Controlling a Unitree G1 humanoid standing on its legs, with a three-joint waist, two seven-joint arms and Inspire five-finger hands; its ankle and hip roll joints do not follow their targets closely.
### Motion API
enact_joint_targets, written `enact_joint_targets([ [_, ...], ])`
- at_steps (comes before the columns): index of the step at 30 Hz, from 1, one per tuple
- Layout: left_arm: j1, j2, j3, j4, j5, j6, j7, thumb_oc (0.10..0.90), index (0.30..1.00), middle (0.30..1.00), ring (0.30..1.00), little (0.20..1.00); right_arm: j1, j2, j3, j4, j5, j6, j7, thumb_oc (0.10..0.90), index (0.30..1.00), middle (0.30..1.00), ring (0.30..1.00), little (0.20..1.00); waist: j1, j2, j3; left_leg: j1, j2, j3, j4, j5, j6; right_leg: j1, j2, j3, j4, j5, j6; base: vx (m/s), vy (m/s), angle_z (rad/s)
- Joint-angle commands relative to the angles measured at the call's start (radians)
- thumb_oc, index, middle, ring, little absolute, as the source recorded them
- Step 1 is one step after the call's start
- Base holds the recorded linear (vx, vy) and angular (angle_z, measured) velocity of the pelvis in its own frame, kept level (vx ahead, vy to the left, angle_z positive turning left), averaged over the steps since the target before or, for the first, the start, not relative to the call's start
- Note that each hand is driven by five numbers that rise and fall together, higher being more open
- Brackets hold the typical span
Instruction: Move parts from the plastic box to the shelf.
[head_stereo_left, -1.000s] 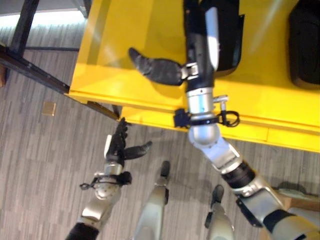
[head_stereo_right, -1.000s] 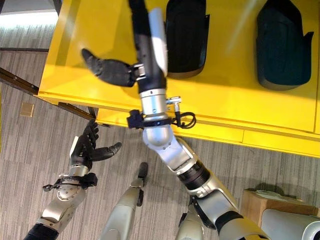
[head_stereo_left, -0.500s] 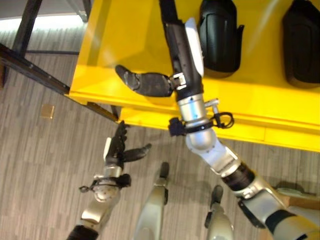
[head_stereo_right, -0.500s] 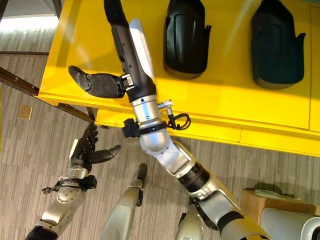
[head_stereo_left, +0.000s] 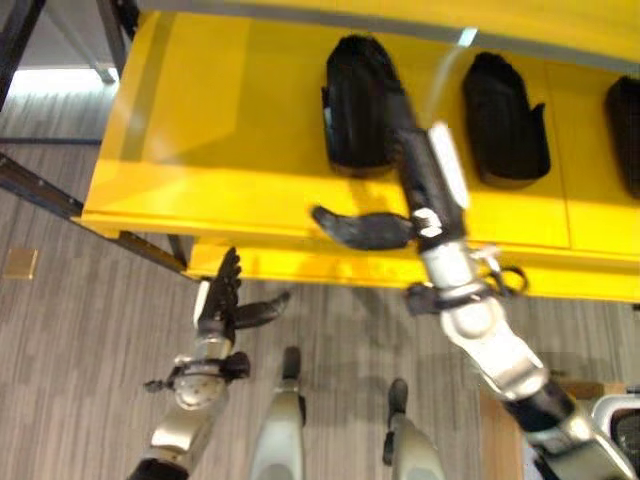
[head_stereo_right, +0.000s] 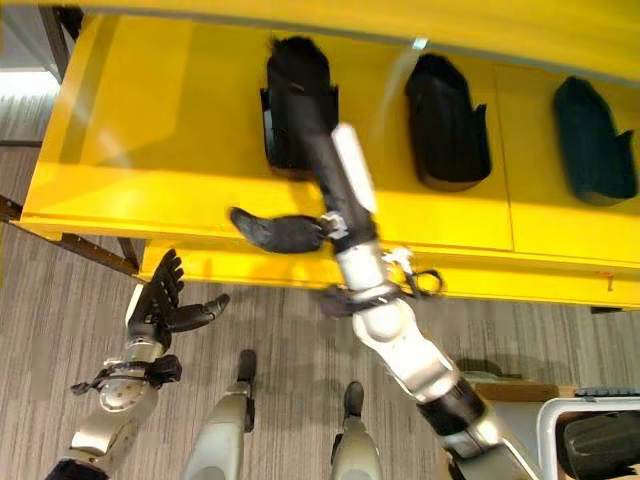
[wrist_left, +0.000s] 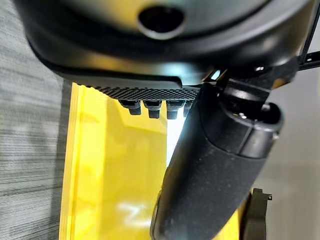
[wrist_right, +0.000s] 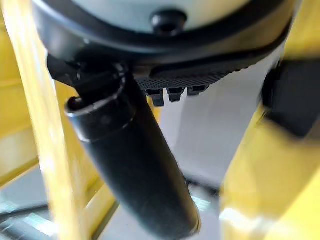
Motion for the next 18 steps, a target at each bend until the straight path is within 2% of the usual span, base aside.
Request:
enact_joint_targets([
  [1, 0.032, 0.007, 0.031, -0.03, 0.066, -0.076, -0.057, 0.9, 1.0, 1.0, 1.0, 1.0, 0.131, -0.057, -0.146, -0.124, -0.022, -0.149, 0.024, 0.9, 1.0, 1.0, 1.0, 1.0, -0.045, 0.006, -0.183, 0.187, 0.057, 0.102, -0.159, -0.015, 0.015, -0.031, 0.083, 0.044, 0.012, -0.004, -0.038, 0.06, -0.049, -0.19],
  [3, 0.041, 0.004, 0.033, -0.028, 0.073, -0.078, -0.065, 0.9, 1.0, 1.0, 1.0, 1.0, 0.187, -0.065, -0.173, -0.131, -0.028, -0.151, 0.031, 0.9, 1.0, 1.0, 1.0, 1.0, -0.051, 0.009, -0.197, 0.208, 0.064, 0.109, -0.189, 0.0, 0.01, -0.022, 0.088, 0.047, 0.003, -0.003, -0.038, 0.04, -0.048, -0.24],
  [5, 0.057, -0.012, 0.043, -0.014, 0.088, -0.088, -0.081, 0.9, 1.0, 1.0, 1.0, 1.0, 0.304, -0.076, -0.234, -0.109, -0.064, -0.166, 0.041, 0.9, 1.0, 1.0, 1.0, 1.0, -0.078, 0.019, -0.239, 0.252, 0.083, 0.128, -0.251, 0.035, -0.006, -0.002, 0.107, 0.058, -0.012, -0.007, -0.037, 0.05, -0.081, -0.2],
  [6, 0.059, -0.012, 0.042, -0.013, 0.088, -0.088, -0.081, 0.9, 1.0, 1.0, 1.0, 1.0, 0.307, -0.076, -0.235, -0.111, -0.064, -0.165, 0.041, 0.9, 1.0, 1.0, 1.0, 1.0, -0.075, 0.019, -0.24, 0.257, 0.083, 0.129, -0.258, 0.038, -0.007, -0.001, 0.108, 0.059, -0.012, -0.007, -0.038, 0.03, -0.089, -0.12],
  [9, 0.056, -0.026, 0.042, 0.0, 0.102, -0.095, -0.078, 0.9, 1.0, 1.0, 1.0, 1.0, 0.37, -0.073, -0.274, -0.065, -0.082, -0.165, 0.03, 0.9, 1.0, 1.0, 1.0, 1.0, -0.102, 0.027, -0.265, 0.281, 0.115, 0.143, -0.28, 0.062, -0.022, 0.004, 0.133, 0.074, 0.01, -0.031, -0.047, 0.01, -0.104, -0.25],
  [14, 0.042, -0.05, 0.042, 0.008, 0.109, -0.111, -0.062, 0.9, 1.0, 1.0, 1.0, 1.0, 0.427, -0.043, -0.296, -0.022, -0.044, -0.183, 0.03, 0.9, 1.0, 1.0, 1.0, 1.0, -0.135, 0.036, -0.284, 0.302, 0.173, 0.168, -0.28, 0.089, -0.04, -0.016, 0.206, 0.121, 0.078, -0.078, -0.081, 0.0, -0.195, -0.21],
  [15, 0.037, -0.057, 0.049, 0.002, 0.109, -0.114, -0.058, 0.9, 1.0, 1.0, 1.0, 1.0, 0.429, -0.043, -0.299, -0.012, -0.028, -0.185, 0.034, 0.9, 1.0, 1.0, 1.0, 1.0, -0.139, 0.034, -0.285, 0.311, 0.193, 0.173, -0.247, 0.102, -0.042, -0.015, 0.235, 0.142, 0.11, -0.102, -0.101, 0.04, -0.204, -0.28],
  [16, 0.037, -0.058, 0.049, 0.002, 0.109, -0.114, -0.058, 0.9, 1.0, 1.0, 1.0, 1.0, 0.429, -0.044, -0.298, -0.012, -0.027, -0.185, 0.034, 0.9, 1.0, 1.0, 1.0, 1.0, -0.139, 0.034, -0.283, 0.31, 0.194, 0.174, -0.243, 0.099, -0.043, -0.015, 0.236, 0.143, 0.113, -0.103, -0.102, 0.03, -0.2, -0.37],
  [17, 0.034, -0.06, 0.055, -0.005, 0.105, -0.115, -0.055, 0.9, 1.0, 1.0, 1.0, 1.0, 0.42, -0.044, -0.291, -0.005, -0.022, -0.185, 0.033, 0.9, 1.0, 1.0, 1.0, 1.0, -0.135, 0.03, -0.273, 0.302, 0.191, 0.153, -0.189, 0.094, -0.034, -0.012, 0.242, 0.157, 0.126, -0.103, -0.112, -0.02, -0.071, -0.26],
  [18, 0.033, -0.062, 0.065, -0.017, 0.096, -0.117, -0.047, 0.9, 1.0, 1.0, 1.0, 1.0, 0.403, -0.046, -0.274, 0.004, -0.02, -0.183, 0.034, 0.9, 1.0, 1.0, 1.0, 1.0, -0.114, 0.023, -0.256, 0.284, 0.155, 0.065, -0.121, 0.085, -0.016, -0.012, 0.248, 0.185, 0.135, -0.1, -0.121, -0.04, -0.096, -0.27],
])
